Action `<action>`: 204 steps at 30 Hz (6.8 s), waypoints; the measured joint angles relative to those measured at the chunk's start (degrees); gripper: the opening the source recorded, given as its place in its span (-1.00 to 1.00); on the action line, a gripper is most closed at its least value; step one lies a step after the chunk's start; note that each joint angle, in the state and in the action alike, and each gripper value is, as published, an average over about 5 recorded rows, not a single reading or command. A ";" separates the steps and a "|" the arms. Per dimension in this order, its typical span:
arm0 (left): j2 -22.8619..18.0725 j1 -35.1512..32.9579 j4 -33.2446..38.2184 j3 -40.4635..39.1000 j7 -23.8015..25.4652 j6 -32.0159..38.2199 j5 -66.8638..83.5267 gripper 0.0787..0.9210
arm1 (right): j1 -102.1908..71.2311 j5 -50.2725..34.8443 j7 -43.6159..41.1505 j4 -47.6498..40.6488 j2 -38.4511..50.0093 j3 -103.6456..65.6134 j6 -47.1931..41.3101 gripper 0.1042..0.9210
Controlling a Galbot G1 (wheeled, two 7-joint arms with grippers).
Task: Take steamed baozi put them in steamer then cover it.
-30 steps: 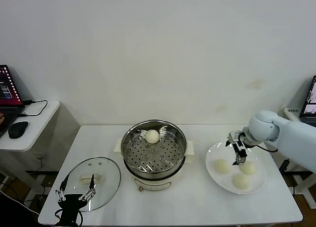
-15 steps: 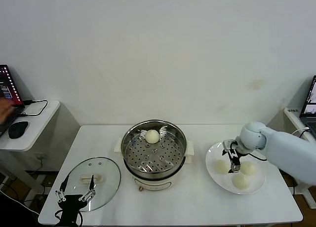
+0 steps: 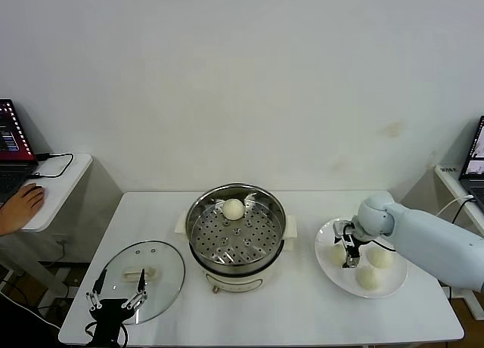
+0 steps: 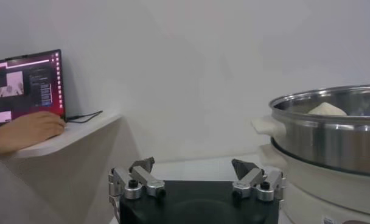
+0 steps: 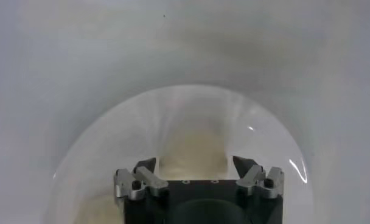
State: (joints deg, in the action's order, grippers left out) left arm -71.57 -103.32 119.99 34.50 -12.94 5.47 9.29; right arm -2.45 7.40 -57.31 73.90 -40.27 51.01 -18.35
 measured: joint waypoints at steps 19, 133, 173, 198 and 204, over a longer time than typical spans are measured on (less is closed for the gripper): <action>0.18 -0.07 0.67 -0.21 0.07 -0.07 0.11 0.77 | 5.45 -2.35 -0.60 3.37 2.60 0.77 -1.27 0.15; -0.43 0.82 -0.05 -1.01 0.06 -0.27 -0.36 0.77 | 5.91 -2.51 -6.05 20.92 19.06 0.81 -0.12 0.71; -0.75 1.31 -0.93 -1.10 -0.04 -0.23 -0.34 0.77 | -10.82 3.87 -3.17 12.39 14.03 -10.59 -0.05 0.16; 0.36 1.18 0.69 -0.85 0.03 -0.43 -0.13 0.77 | 21.02 -10.51 -5.28 12.54 8.07 1.31 -1.88 0.14; 0.12 1.11 0.71 -0.56 -0.01 -0.41 -0.07 0.77 | 29.39 -15.08 -4.08 13.19 1.45 6.36 -1.56 0.14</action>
State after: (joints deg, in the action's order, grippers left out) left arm -71.45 -102.21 120.70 33.94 -12.95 5.06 9.22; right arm 26.94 -7.68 -61.39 87.09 -38.82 57.37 -19.91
